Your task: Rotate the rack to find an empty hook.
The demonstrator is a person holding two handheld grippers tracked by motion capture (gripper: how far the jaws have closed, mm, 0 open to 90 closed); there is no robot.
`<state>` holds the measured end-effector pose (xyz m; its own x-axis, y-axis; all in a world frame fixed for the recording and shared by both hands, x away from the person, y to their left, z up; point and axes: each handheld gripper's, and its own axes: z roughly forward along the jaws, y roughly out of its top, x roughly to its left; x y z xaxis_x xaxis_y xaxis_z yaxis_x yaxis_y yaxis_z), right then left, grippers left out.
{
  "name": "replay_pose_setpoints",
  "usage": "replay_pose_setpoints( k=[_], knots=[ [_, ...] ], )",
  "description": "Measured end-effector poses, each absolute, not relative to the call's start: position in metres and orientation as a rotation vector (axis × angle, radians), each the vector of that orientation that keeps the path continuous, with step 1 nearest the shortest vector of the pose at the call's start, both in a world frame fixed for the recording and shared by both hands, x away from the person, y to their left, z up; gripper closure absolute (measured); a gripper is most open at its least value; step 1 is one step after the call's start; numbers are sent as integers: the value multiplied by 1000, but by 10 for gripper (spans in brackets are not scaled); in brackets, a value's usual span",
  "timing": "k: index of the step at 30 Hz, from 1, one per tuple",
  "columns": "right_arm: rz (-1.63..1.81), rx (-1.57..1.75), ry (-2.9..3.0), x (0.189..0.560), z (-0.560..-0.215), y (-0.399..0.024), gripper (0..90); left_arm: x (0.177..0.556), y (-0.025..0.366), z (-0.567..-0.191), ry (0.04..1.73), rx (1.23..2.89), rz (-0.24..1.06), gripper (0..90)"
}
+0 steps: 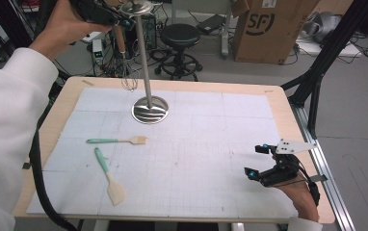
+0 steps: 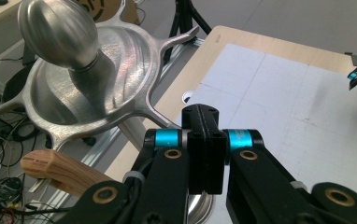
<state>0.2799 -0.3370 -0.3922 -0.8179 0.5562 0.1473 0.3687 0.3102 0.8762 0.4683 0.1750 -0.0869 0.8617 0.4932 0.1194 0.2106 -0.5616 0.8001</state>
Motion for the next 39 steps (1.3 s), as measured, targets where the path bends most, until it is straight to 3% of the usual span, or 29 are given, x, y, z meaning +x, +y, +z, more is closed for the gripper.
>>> replay_pose_setpoints(
  k=[39],
  knots=[
    [1536, 840, 2393, 280, -392, -336, 1, 458, 167, -84, 501, 2180, 422, 900]
  ],
)
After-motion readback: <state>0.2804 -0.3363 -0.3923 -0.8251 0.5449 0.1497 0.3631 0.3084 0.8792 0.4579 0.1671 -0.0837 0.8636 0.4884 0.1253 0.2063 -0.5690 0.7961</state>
